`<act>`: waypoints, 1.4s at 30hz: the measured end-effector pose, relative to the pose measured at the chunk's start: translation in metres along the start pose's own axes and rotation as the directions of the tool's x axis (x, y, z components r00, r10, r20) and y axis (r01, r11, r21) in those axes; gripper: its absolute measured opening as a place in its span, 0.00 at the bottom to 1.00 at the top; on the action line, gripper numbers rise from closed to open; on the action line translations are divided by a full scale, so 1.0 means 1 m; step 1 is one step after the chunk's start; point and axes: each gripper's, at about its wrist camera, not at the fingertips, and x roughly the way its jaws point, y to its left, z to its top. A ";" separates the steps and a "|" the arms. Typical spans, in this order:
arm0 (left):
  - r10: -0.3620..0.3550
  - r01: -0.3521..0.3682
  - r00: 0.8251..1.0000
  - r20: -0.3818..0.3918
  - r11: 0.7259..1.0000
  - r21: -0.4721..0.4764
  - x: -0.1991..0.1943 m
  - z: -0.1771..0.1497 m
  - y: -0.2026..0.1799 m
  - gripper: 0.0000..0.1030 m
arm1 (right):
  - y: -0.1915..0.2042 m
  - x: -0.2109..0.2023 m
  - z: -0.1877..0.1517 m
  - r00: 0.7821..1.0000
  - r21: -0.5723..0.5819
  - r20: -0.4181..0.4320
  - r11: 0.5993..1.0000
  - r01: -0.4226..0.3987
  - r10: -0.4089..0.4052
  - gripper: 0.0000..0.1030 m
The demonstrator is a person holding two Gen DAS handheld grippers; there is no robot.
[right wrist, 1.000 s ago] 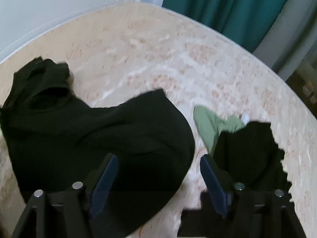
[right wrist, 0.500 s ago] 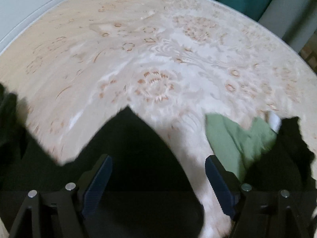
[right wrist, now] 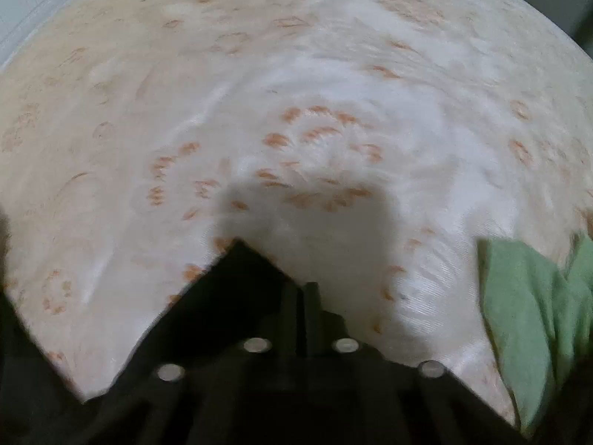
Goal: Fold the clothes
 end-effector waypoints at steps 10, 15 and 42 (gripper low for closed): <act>0.012 0.005 0.998 0.057 0.955 -0.295 -0.030 0.021 0.119 0.07 | -0.018 -0.122 -0.010 0.988 -0.076 0.147 0.996 -0.036 0.047 0.02; -0.010 -0.005 0.999 -0.037 0.923 -0.384 -0.007 -0.010 0.146 0.07 | -0.019 -0.119 -0.008 0.992 -0.054 0.098 0.996 -0.069 0.074 0.50; -0.102 0.006 0.976 -0.192 0.896 -0.445 0.074 -0.083 0.155 0.07 | -0.007 -0.158 -0.044 0.978 -0.022 0.132 0.987 -0.160 0.161 0.13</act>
